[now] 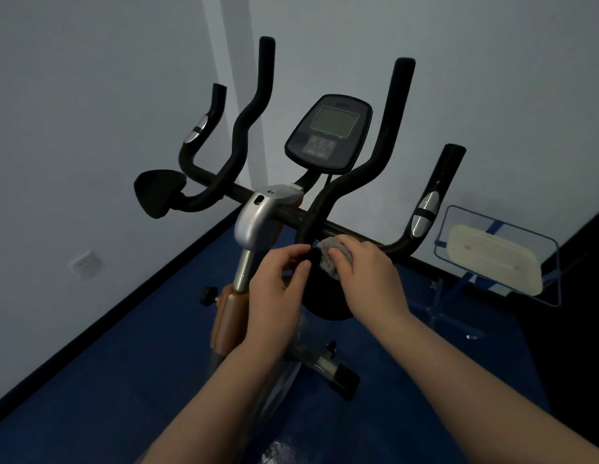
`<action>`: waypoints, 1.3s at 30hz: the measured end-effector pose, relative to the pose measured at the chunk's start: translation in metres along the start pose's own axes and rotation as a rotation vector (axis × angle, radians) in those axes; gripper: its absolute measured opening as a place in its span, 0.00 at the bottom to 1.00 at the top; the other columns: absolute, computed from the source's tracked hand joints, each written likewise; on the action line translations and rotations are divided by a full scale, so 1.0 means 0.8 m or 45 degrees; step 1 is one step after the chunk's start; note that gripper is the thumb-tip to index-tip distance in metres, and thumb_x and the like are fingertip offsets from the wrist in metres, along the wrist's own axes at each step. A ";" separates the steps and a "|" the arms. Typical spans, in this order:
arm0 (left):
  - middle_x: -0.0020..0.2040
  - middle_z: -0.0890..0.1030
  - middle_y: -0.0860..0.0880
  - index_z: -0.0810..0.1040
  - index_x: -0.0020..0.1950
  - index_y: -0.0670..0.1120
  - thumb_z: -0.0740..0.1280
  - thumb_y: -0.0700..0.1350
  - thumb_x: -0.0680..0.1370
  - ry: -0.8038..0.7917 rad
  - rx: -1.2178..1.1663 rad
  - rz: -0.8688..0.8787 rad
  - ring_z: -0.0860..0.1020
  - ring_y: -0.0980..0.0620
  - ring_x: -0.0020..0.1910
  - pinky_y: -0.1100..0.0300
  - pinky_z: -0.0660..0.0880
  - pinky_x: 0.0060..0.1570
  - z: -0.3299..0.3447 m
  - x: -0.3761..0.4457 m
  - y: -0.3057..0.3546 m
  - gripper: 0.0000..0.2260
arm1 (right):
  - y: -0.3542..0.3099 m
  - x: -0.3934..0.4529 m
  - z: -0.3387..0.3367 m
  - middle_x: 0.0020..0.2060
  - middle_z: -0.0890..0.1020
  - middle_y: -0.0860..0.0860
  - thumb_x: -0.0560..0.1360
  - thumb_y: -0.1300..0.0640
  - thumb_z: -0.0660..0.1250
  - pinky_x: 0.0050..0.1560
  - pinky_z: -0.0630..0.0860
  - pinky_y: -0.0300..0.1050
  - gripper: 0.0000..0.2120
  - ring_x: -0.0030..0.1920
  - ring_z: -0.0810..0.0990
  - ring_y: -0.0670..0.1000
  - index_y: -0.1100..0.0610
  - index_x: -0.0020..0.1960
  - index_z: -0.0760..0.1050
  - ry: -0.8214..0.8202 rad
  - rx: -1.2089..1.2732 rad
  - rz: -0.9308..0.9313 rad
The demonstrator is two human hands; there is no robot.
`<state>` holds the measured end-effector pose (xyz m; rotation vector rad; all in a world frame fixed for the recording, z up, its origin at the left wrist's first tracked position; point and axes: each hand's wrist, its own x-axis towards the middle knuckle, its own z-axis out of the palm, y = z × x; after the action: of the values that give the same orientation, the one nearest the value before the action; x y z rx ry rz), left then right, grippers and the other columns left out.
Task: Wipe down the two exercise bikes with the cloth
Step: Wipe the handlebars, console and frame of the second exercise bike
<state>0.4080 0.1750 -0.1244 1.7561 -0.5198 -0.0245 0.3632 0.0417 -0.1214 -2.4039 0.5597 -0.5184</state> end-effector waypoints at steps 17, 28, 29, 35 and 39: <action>0.54 0.76 0.62 0.74 0.66 0.49 0.64 0.39 0.79 -0.284 0.129 0.325 0.73 0.70 0.56 0.75 0.69 0.55 -0.019 0.017 -0.028 0.16 | -0.029 -0.073 0.031 0.56 0.71 0.49 0.81 0.52 0.53 0.55 0.72 0.46 0.19 0.57 0.71 0.49 0.49 0.72 0.61 0.405 0.110 0.410; 0.59 0.73 0.63 0.74 0.61 0.54 0.63 0.36 0.79 -0.206 0.079 0.312 0.71 0.66 0.61 0.75 0.65 0.61 -0.007 0.018 -0.031 0.16 | -0.010 -0.116 -0.022 0.45 0.81 0.38 0.80 0.51 0.59 0.44 0.73 0.30 0.08 0.47 0.79 0.38 0.39 0.53 0.73 0.315 0.426 0.480; 0.59 0.72 0.63 0.74 0.60 0.55 0.63 0.35 0.78 -0.199 0.080 0.299 0.71 0.65 0.62 0.75 0.64 0.62 -0.003 0.019 -0.029 0.17 | -0.006 -0.112 -0.035 0.43 0.81 0.36 0.80 0.51 0.60 0.40 0.72 0.27 0.08 0.44 0.79 0.36 0.38 0.50 0.74 0.321 0.443 0.458; 0.60 0.74 0.59 0.75 0.60 0.52 0.63 0.34 0.77 -0.072 0.086 0.218 0.70 0.63 0.64 0.70 0.64 0.64 0.023 0.034 -0.012 0.17 | -0.002 -0.030 -0.079 0.52 0.80 0.41 0.79 0.47 0.59 0.51 0.76 0.39 0.12 0.52 0.77 0.40 0.43 0.61 0.73 0.256 0.337 0.185; 0.64 0.74 0.58 0.75 0.61 0.52 0.60 0.38 0.79 0.087 0.147 0.052 0.68 0.61 0.65 0.68 0.62 0.64 0.049 0.040 -0.008 0.15 | -0.001 0.043 -0.078 0.54 0.79 0.47 0.80 0.48 0.59 0.57 0.75 0.51 0.13 0.56 0.76 0.48 0.47 0.63 0.72 0.105 0.159 -0.002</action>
<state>0.4275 0.1285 -0.1321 1.8513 -0.5152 0.0957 0.3613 -0.0045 -0.0670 -2.2732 0.5443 -0.6368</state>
